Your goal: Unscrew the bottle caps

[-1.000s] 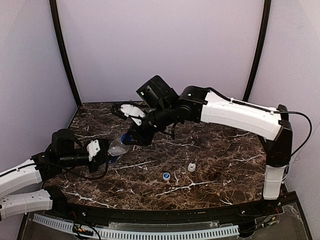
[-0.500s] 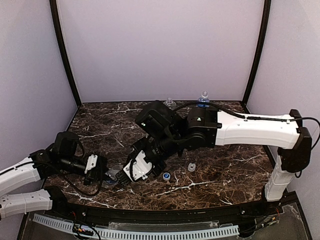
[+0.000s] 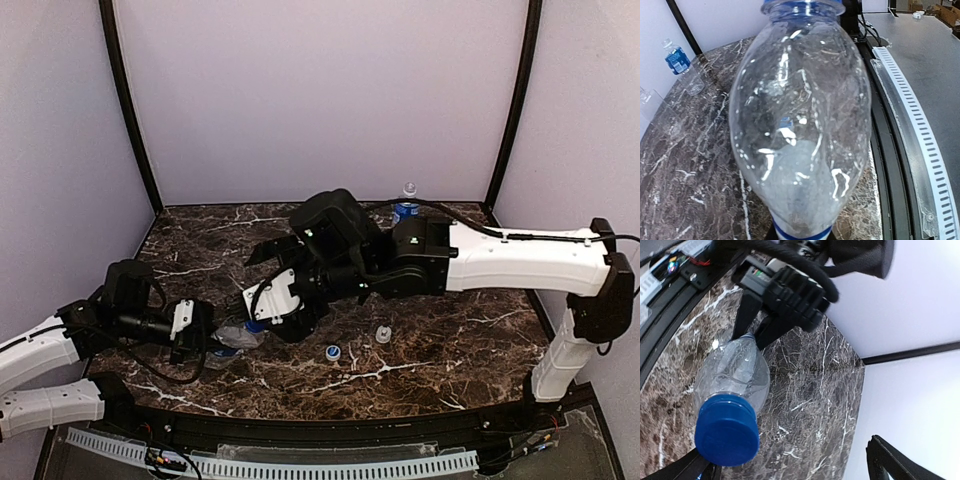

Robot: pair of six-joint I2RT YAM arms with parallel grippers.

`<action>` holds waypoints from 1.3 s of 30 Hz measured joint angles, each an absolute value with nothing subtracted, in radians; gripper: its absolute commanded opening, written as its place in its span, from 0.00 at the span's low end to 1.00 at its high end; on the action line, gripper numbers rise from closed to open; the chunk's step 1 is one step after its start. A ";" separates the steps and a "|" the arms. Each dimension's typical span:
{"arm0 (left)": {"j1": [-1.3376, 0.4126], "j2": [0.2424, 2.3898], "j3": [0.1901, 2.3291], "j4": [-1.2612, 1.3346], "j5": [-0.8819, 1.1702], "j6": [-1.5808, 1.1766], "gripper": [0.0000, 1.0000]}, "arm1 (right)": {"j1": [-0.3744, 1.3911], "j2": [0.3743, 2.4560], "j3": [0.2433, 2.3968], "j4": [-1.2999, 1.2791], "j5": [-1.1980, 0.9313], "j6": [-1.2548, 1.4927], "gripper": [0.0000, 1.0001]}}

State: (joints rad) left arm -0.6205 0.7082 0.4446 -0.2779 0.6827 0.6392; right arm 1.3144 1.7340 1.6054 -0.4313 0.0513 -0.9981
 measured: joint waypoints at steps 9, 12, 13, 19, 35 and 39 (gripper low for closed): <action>-0.622 0.719 0.399 0.010 0.356 0.523 0.11 | 1.241 1.583 1.563 -0.396 -0.173 -0.619 0.99; -0.622 0.725 0.390 0.086 0.266 0.517 0.12 | 1.197 1.607 1.598 -0.387 -0.175 -0.403 0.89; -0.622 0.725 0.388 0.104 0.244 0.516 0.12 | 1.175 1.633 1.632 -0.391 -0.156 -0.307 0.86; -0.622 0.726 0.382 0.171 0.160 0.512 0.12 | 1.069 1.793 1.825 -0.421 -0.053 0.172 0.78; -0.622 0.735 0.369 0.194 0.137 0.512 0.11 | 1.131 1.939 1.967 -0.528 -0.034 0.339 0.59; -0.622 0.735 0.365 0.193 0.131 0.513 0.11 | 1.132 1.967 1.986 -0.548 -0.045 0.331 0.46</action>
State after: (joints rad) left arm -0.6216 0.7349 0.3653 0.1932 0.1307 0.5125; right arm 1.1320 1.9671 1.9862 -0.5480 -0.0452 0.3309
